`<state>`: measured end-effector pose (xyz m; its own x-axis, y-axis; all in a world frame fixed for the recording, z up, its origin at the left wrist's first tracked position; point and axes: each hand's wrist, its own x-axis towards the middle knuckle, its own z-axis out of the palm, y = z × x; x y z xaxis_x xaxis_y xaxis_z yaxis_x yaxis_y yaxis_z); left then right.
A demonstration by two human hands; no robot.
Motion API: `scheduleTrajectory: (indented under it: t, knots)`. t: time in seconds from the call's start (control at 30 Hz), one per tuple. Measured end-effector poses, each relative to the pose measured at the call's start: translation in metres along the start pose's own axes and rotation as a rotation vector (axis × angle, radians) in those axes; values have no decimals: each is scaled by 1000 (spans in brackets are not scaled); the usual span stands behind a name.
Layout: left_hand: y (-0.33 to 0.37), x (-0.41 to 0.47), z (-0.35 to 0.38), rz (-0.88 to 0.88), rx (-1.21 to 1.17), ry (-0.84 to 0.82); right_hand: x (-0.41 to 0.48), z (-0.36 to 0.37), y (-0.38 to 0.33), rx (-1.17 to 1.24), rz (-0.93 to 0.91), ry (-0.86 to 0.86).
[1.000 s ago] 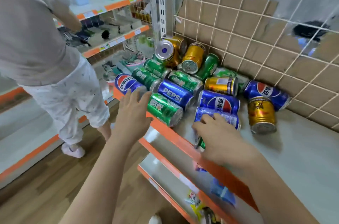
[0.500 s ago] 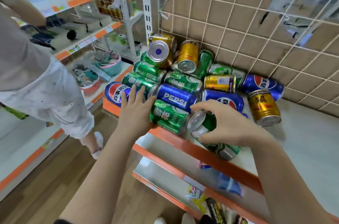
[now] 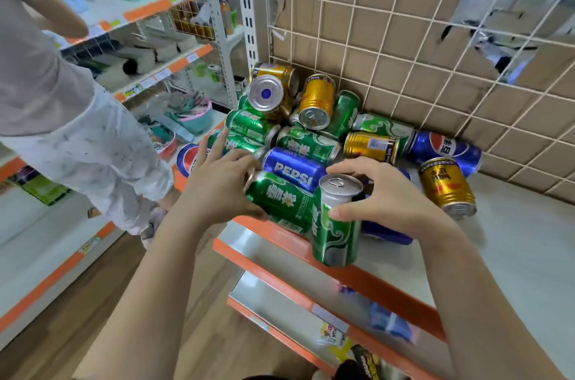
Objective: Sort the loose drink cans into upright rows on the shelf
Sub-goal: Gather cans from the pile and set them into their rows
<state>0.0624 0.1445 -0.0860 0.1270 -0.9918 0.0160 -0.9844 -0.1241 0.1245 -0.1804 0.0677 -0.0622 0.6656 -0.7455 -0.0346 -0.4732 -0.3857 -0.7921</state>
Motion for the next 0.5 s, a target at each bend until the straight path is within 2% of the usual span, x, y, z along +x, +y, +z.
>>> scheduleTrajectory:
  t: [0.17, 0.5]
  knots:
    - [15, 0, -14, -36, -192, -6, -6, -6, -3, -7, -41, -63]
    - [49, 8, -12, -38, -330, -33, -18, -23, -5, -306, -35, -204]
